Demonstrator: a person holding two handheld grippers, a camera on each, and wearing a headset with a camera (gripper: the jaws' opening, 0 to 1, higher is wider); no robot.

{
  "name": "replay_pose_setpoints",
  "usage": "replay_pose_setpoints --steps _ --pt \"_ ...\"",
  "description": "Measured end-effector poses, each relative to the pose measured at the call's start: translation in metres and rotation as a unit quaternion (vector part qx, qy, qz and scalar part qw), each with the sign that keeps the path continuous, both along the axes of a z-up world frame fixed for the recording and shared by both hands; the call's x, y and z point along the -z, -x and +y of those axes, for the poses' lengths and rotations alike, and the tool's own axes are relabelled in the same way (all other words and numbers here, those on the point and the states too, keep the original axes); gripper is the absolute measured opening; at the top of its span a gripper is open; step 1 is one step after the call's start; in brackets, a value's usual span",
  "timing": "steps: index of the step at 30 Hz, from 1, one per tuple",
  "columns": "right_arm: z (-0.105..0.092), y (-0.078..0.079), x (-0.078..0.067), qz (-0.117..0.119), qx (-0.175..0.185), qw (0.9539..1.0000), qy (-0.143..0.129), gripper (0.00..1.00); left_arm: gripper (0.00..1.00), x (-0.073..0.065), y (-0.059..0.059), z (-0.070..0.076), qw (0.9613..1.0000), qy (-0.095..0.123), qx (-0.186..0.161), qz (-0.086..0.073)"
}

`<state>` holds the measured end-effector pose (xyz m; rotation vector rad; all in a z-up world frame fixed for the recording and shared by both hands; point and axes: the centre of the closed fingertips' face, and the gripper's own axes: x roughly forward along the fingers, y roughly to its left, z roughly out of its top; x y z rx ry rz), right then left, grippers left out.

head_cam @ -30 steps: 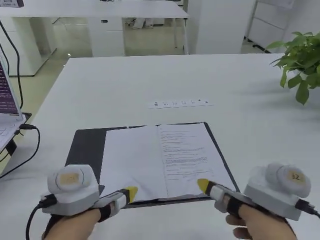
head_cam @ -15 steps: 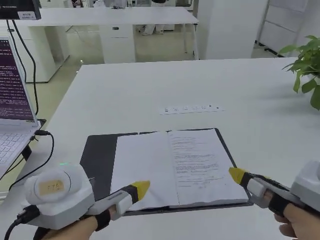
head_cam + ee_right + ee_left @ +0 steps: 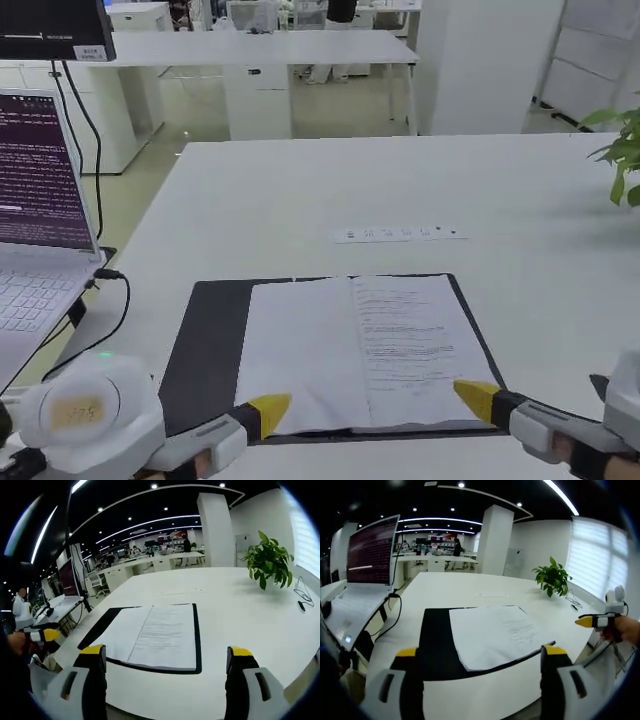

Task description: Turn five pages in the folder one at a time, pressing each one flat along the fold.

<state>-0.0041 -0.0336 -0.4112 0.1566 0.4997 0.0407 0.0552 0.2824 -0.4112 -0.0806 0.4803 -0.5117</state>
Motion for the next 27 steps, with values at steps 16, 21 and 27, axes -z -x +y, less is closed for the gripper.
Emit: replay_pose_setpoints --steps 16,21,27 --pt "-0.015 0.009 -0.005 0.003 -0.013 0.9998 0.017 1.00 0.99 -0.009 0.009 0.018 0.9996 -0.021 -0.013 -0.010" --pt "-0.013 0.010 -0.002 0.003 -0.016 0.9998 0.012 1.00 0.99 -0.004 0.010 0.014 0.9995 -0.031 -0.006 -0.005" --pt "-0.008 0.014 0.001 0.000 -0.029 0.9995 0.015 1.00 0.99 -0.002 0.015 0.008 0.9992 -0.039 0.003 -0.012"
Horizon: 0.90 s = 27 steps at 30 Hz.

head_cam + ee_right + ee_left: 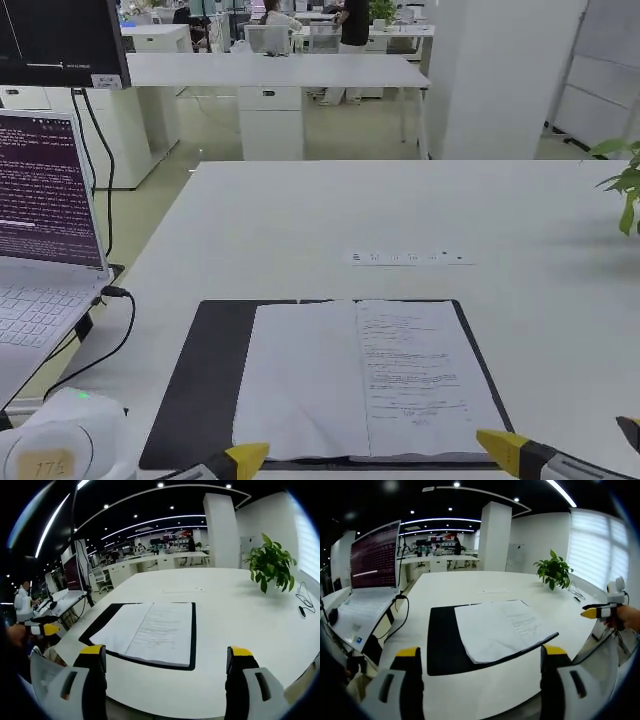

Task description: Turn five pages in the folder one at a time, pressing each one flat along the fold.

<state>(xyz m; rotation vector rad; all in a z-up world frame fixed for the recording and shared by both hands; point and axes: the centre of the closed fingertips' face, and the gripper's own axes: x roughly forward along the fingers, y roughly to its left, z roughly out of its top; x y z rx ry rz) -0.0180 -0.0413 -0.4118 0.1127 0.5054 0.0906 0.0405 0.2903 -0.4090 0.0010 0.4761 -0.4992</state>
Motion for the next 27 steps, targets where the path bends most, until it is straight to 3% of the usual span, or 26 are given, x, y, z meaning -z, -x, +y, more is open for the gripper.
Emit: replay_pose_setpoints --steps 1,4,12,25,27 --pt "0.001 0.001 0.001 0.001 -0.005 1.0000 0.003 1.00 0.99 -0.001 0.001 -0.001 0.9999 -0.005 0.006 -0.008" --pt "0.001 0.003 0.004 0.006 -0.010 0.9999 0.002 1.00 0.99 0.001 0.003 -0.003 0.9996 -0.022 0.016 -0.011" --pt "-0.001 0.002 0.008 0.007 -0.012 0.9999 0.000 0.99 0.99 0.009 0.003 0.001 0.9991 -0.039 0.017 -0.004" --pt "-0.002 0.002 0.012 0.006 -0.015 0.9999 0.001 0.98 0.99 0.014 0.000 -0.015 0.9984 -0.044 0.034 0.000" --pt "-0.003 0.003 0.013 0.007 -0.015 0.9999 0.001 0.98 0.94 0.016 0.001 -0.021 0.9982 -0.044 0.042 0.006"
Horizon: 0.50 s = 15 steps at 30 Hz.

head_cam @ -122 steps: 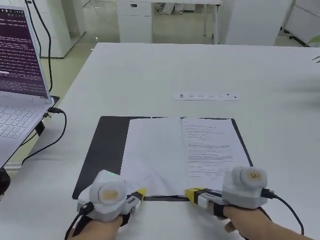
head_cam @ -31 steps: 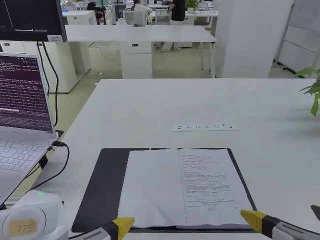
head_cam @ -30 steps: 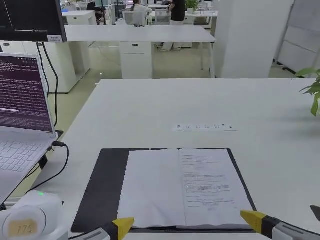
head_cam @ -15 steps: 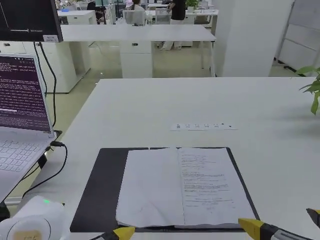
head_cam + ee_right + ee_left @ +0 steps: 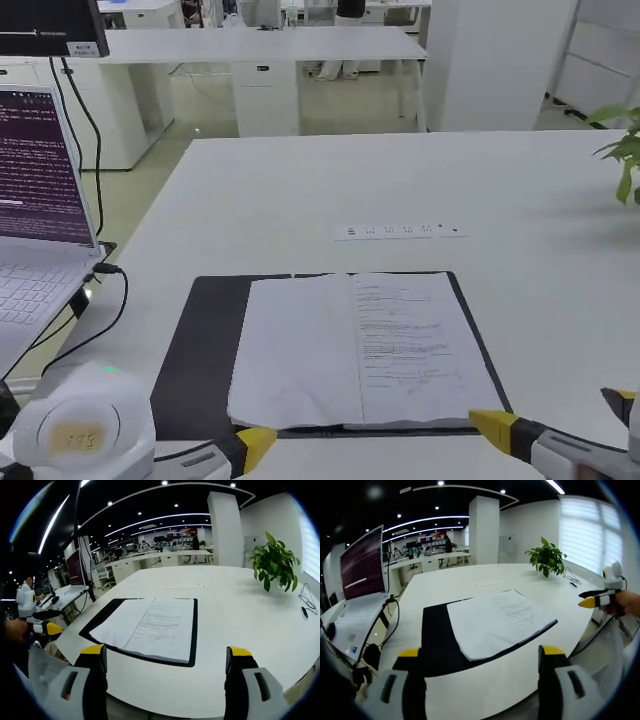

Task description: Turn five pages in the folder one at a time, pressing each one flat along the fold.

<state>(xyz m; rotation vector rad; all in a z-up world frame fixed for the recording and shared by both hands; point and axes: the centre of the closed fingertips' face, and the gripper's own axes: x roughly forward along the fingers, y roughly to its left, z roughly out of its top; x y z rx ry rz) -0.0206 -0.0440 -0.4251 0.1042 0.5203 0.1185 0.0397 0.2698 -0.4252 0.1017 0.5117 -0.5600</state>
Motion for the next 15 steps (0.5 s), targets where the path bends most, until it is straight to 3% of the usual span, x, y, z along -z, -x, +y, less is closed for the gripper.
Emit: replay_pose_setpoints --steps 15 --pt "-0.001 0.004 0.001 -0.003 0.001 0.9999 -0.011 0.98 0.82 0.004 -0.009 -0.058 0.9974 -0.014 0.070 -0.005"
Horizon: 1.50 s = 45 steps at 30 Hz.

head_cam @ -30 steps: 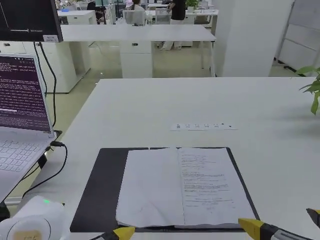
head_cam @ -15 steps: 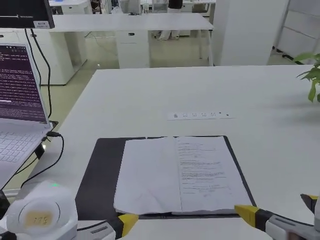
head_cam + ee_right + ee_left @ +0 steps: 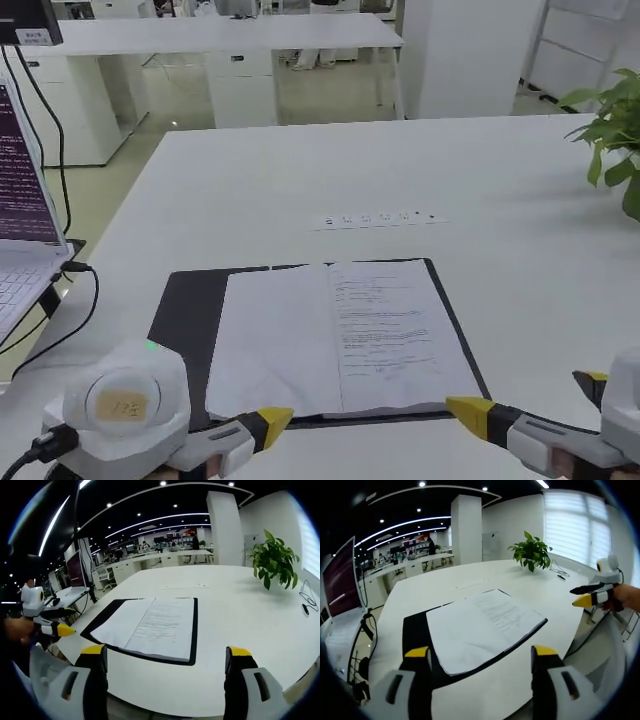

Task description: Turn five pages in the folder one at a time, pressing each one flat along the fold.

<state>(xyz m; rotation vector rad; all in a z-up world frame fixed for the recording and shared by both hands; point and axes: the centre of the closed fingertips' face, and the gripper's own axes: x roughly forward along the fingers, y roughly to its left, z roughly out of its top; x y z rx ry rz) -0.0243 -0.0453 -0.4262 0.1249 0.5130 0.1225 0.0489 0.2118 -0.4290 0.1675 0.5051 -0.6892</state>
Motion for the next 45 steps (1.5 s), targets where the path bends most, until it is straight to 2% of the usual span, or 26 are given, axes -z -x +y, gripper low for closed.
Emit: replay_pose_setpoints --steps 7,11,13,17,24,32,35,40,45 --pt "0.001 0.002 0.003 0.003 -0.003 1.0000 -0.003 0.96 0.79 0.007 -0.005 -0.024 0.9997 -0.002 0.022 0.007" --pt "0.001 0.002 0.004 0.004 -0.004 1.0000 -0.004 0.96 0.77 0.014 -0.010 -0.045 0.9990 -0.009 0.044 0.004" --pt "0.002 0.003 0.004 0.004 -0.006 1.0000 -0.005 0.96 0.76 0.020 -0.011 -0.055 0.9983 -0.016 0.056 0.010" --pt "0.003 0.004 0.004 0.005 -0.010 0.9999 -0.004 0.96 0.75 0.025 -0.015 -0.072 0.9978 -0.008 0.064 0.017" --pt "0.005 0.006 0.003 0.006 -0.015 0.9998 -0.011 0.95 0.73 0.039 -0.022 -0.106 0.9957 -0.020 0.089 0.018" --pt "0.007 0.008 0.004 0.006 -0.021 0.9997 -0.010 0.95 0.72 0.049 -0.025 -0.154 0.9922 -0.011 0.124 0.010" --pt "0.009 0.008 0.004 0.006 -0.024 0.9996 -0.010 0.95 0.73 0.053 -0.025 -0.167 0.9911 -0.009 0.132 0.008" --pt "0.008 0.009 0.004 0.008 -0.029 0.9995 0.001 0.95 0.71 0.066 -0.025 -0.191 0.9897 -0.005 0.142 0.016" --pt "0.005 0.009 0.003 0.005 -0.021 0.9997 -0.010 0.94 0.68 0.078 -0.029 -0.206 0.9893 -0.006 0.144 0.024"
